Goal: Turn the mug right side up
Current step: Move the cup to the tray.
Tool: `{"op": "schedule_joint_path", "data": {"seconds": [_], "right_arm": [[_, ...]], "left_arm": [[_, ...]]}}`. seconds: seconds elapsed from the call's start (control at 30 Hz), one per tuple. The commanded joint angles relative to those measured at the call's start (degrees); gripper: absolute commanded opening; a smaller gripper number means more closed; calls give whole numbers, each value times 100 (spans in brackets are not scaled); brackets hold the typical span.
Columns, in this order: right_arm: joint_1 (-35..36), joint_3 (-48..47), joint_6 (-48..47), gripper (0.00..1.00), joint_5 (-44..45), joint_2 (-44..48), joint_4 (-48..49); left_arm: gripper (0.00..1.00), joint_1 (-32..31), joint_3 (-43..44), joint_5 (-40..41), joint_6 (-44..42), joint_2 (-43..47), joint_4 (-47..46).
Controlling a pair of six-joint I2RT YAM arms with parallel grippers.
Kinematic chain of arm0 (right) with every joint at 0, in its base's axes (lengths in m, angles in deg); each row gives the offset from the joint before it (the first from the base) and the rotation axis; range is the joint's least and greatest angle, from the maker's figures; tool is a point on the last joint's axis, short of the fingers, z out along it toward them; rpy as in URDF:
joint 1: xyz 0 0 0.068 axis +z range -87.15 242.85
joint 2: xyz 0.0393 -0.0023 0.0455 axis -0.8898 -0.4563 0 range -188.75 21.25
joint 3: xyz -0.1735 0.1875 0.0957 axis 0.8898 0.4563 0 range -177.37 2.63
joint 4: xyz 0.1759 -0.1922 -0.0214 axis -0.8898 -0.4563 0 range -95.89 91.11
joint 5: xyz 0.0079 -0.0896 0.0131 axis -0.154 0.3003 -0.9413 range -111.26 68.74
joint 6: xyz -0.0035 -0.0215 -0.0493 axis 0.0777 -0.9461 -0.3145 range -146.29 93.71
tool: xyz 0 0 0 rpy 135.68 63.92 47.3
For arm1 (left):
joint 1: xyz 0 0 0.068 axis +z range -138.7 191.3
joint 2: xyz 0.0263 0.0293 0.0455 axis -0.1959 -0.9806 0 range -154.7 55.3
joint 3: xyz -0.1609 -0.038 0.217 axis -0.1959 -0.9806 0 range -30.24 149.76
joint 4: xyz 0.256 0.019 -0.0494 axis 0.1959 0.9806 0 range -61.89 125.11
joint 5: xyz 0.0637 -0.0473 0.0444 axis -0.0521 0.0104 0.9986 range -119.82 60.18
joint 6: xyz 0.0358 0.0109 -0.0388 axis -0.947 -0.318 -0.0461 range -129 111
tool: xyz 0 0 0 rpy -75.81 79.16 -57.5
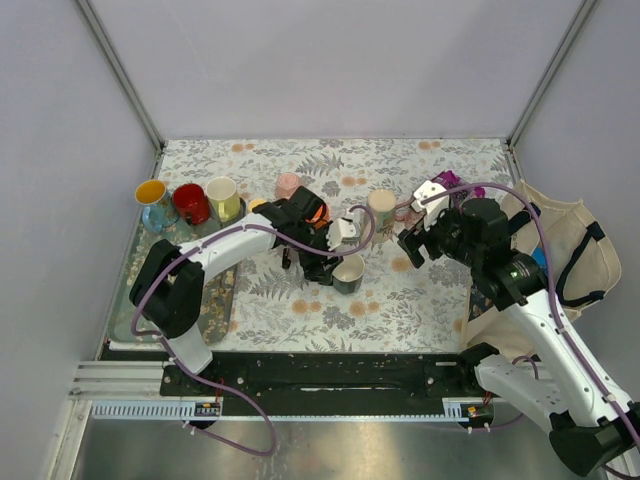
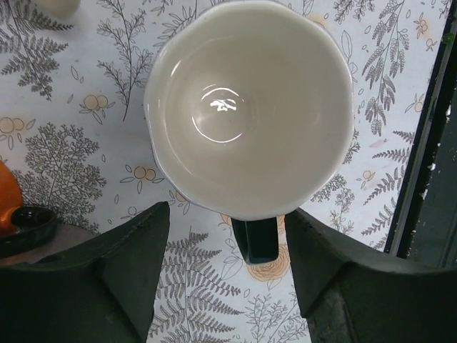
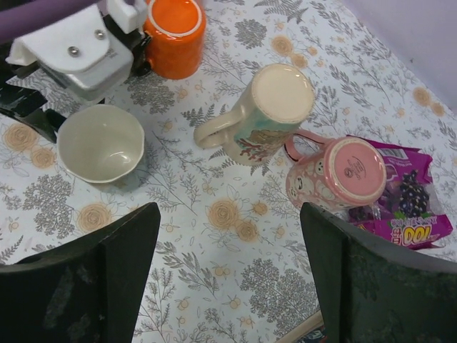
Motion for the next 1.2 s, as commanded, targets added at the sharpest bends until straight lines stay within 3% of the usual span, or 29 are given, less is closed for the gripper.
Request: {"op": "schedule_joint_path", "data": {"seconds": [0.0, 0.3, 0.43, 0.73, 1.0, 1.17], "right_arm": [[-341, 4, 279, 88, -83, 39, 457], [-403, 92, 516, 88, -207, -67, 641], [-429, 136, 507, 87, -172, -128, 712], [-491, 180, 516, 87, -163, -155, 720], [-622, 153, 560, 87, 56, -93, 624], [-640, 171, 569, 87, 66, -93, 580]], "left_arm": [[67, -39, -40, -25, 79, 175, -523], [53, -258, -461, 87, -492, 167, -594], [42, -276, -602, 167, -274, 185, -804], [0, -294, -419, -115, 122, 299, -630], [0, 101, -58, 166, 157, 1237, 424], [0, 1215, 328, 439, 105, 2029, 1048]]}}
